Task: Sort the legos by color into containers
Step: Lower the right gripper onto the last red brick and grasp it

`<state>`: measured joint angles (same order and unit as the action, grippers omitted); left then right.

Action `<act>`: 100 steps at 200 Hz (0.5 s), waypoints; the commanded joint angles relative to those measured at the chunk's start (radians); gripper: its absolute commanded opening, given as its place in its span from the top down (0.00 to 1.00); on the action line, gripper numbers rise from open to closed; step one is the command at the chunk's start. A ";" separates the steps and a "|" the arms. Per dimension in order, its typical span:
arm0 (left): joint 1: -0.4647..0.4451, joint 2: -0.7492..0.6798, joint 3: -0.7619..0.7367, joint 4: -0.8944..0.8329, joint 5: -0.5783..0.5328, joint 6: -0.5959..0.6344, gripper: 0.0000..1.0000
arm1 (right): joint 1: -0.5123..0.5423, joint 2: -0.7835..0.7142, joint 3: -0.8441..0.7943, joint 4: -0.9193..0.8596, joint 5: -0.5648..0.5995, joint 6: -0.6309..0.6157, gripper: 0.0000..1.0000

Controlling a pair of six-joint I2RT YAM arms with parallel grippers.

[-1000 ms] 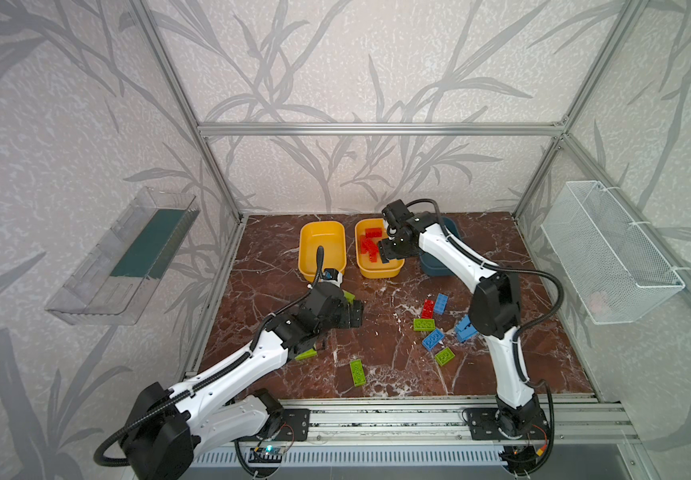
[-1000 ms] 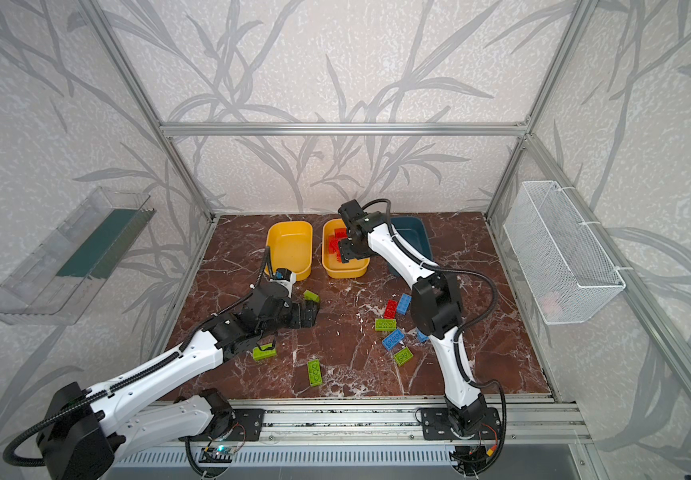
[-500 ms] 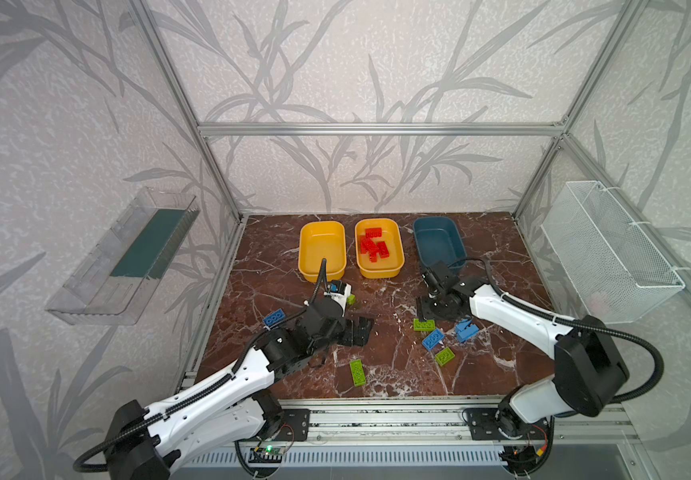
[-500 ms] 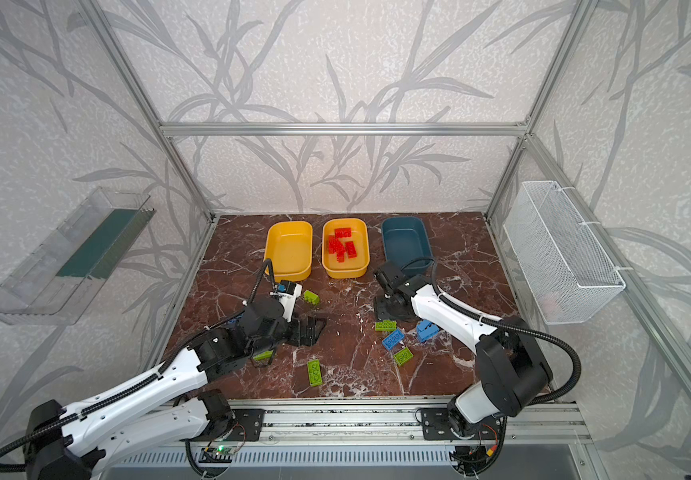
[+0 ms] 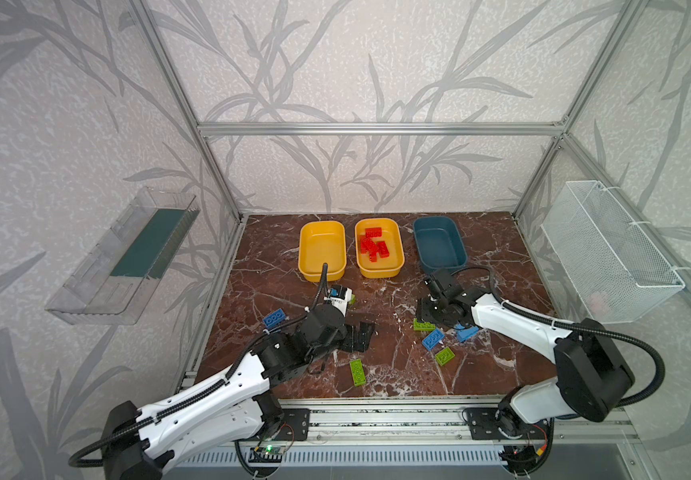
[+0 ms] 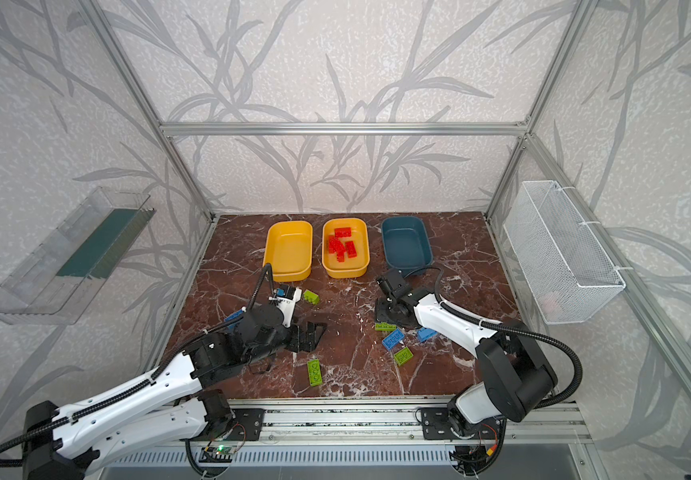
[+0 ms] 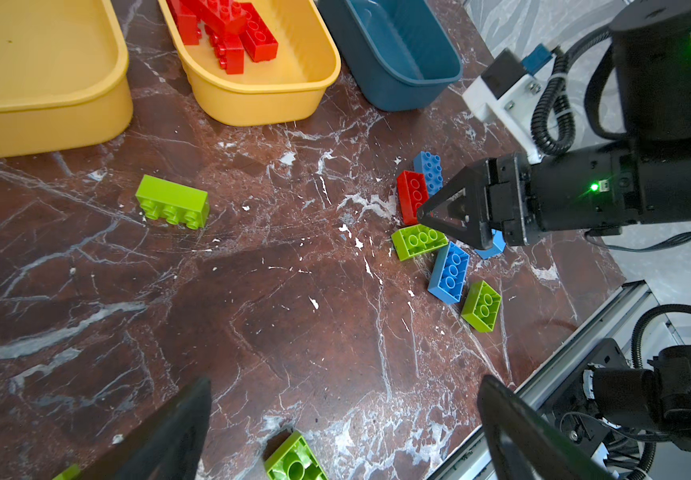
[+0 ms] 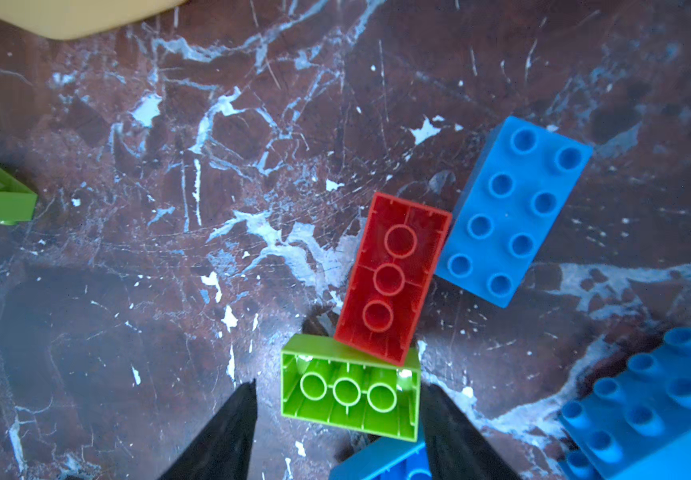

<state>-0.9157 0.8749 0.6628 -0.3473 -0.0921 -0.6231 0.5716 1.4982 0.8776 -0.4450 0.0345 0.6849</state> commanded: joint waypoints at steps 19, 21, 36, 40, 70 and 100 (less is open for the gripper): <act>-0.005 -0.001 -0.003 -0.036 -0.056 -0.003 0.01 | -0.049 0.060 0.009 0.018 -0.010 0.076 0.37; -0.005 0.000 -0.004 -0.035 -0.056 -0.002 0.01 | -0.050 0.063 0.010 0.020 -0.011 0.076 0.37; -0.005 0.013 0.000 -0.032 -0.076 0.001 0.01 | -0.053 0.084 0.021 0.020 -0.015 0.071 0.38; -0.005 0.016 0.001 -0.032 -0.084 -0.001 0.01 | -0.056 0.090 0.023 0.021 -0.017 0.068 0.38; -0.005 0.030 0.017 -0.043 -0.124 0.001 0.01 | -0.062 0.145 0.050 0.033 -0.037 0.065 0.42; -0.003 0.038 0.019 -0.048 -0.135 0.016 0.01 | -0.064 0.201 0.085 0.043 -0.059 0.065 0.45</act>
<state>-0.9157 0.9070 0.6628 -0.3752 -0.1829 -0.6209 0.5125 1.6642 0.9211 -0.4145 -0.0021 0.7414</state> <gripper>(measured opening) 0.992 0.556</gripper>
